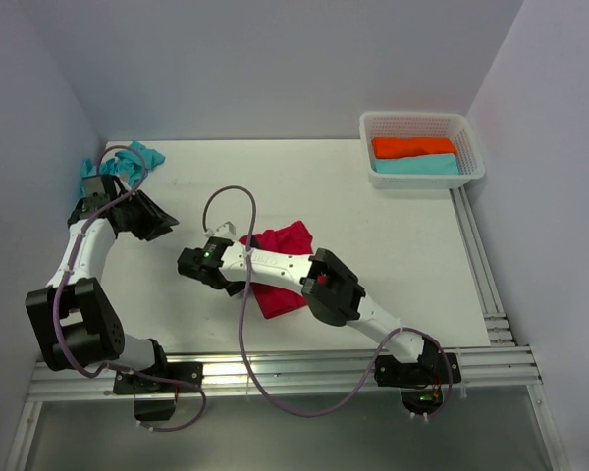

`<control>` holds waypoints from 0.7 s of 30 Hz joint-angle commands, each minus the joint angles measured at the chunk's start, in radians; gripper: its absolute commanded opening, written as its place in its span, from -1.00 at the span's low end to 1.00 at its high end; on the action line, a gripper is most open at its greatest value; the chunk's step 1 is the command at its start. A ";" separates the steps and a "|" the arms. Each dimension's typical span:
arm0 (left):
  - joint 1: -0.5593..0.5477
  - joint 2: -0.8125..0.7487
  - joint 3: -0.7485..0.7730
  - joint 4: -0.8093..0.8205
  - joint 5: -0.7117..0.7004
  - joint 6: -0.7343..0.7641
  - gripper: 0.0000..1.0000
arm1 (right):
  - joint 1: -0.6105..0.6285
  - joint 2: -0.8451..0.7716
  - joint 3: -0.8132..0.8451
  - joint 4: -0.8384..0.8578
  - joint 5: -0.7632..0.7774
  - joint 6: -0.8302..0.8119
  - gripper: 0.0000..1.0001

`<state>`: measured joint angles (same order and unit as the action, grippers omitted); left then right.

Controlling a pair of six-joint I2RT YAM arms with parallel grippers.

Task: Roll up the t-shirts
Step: Roll the tshirt

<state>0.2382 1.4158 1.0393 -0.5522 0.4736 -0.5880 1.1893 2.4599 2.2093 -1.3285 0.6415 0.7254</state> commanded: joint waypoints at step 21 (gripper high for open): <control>0.004 -0.038 -0.048 0.040 -0.015 0.008 -0.26 | -0.036 -0.044 -0.181 0.182 0.181 -0.003 -1.00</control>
<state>0.2390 1.4147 0.9932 -0.5381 0.4694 -0.5877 1.1816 2.4691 2.0521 -1.2068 0.8074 0.6979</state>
